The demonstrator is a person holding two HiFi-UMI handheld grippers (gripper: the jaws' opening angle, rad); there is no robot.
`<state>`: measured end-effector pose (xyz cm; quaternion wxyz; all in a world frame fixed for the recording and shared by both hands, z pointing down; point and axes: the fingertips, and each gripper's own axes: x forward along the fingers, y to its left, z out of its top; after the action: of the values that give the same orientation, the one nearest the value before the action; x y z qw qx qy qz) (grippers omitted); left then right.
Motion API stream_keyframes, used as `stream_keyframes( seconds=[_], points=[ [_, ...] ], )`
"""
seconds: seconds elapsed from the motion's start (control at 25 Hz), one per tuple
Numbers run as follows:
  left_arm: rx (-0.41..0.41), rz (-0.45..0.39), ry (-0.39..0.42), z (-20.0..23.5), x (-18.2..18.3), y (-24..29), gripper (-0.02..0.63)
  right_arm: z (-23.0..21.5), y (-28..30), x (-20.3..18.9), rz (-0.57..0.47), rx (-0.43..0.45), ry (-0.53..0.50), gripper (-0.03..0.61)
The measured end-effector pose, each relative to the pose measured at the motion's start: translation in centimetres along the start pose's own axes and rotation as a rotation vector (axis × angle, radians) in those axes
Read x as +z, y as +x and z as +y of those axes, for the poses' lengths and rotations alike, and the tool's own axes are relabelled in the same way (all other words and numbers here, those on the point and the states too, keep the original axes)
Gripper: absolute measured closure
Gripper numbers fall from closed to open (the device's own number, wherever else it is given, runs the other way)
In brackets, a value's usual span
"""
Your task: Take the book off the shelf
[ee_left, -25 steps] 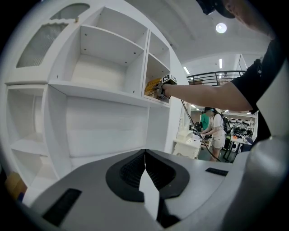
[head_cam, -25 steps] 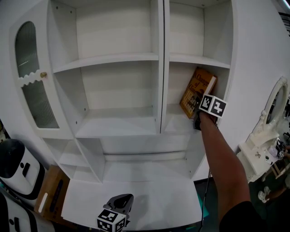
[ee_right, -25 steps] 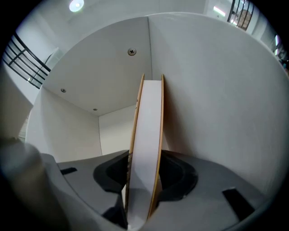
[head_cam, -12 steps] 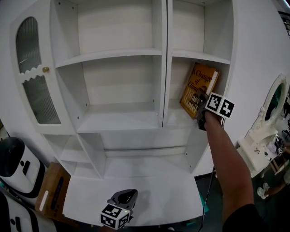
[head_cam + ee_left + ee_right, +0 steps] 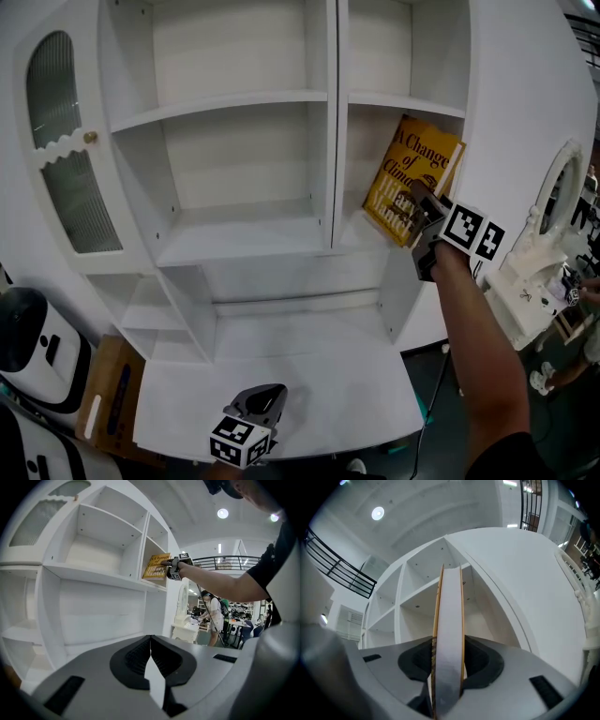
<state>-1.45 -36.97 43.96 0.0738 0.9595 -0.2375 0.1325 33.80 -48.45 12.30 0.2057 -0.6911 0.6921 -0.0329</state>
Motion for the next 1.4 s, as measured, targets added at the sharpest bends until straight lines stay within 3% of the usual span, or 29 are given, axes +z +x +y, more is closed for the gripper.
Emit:
stream_keyframes(
  seconds=[0.44, 0.68, 1.0, 1.2, 1.4],
  points=[
    [-0.047, 0.003, 0.009, -0.2, -0.9, -0.4, 0.603, 4.0, -9.8, -0.5, -0.053, 0.141, 0.066, 0.423],
    [-0.062, 0.008, 0.014, -0.2, -1.1, -0.4, 0.603, 5.1, -14.5, -3.7, 0.028, 0.216, 0.113, 0.423],
    [-0.077, 0.008, 0.005, -0.7, -2.5, 0.5, 0.603, 5.3, -18.8, -15.8, 0.275, 0.270, 0.213, 0.423],
    [-0.059, 0.034, -0.022, -0.9, -4.5, 0.2, 0.603, 4.7, -20.8, -25.4, 0.458, 0.273, 0.371, 0.423],
    [-0.025, 0.051, -0.020, 0.2, -6.1, 0.5, 0.603, 4.9, -21.6, -35.8, 0.685, 0.298, 0.431, 0.423]
  ],
)
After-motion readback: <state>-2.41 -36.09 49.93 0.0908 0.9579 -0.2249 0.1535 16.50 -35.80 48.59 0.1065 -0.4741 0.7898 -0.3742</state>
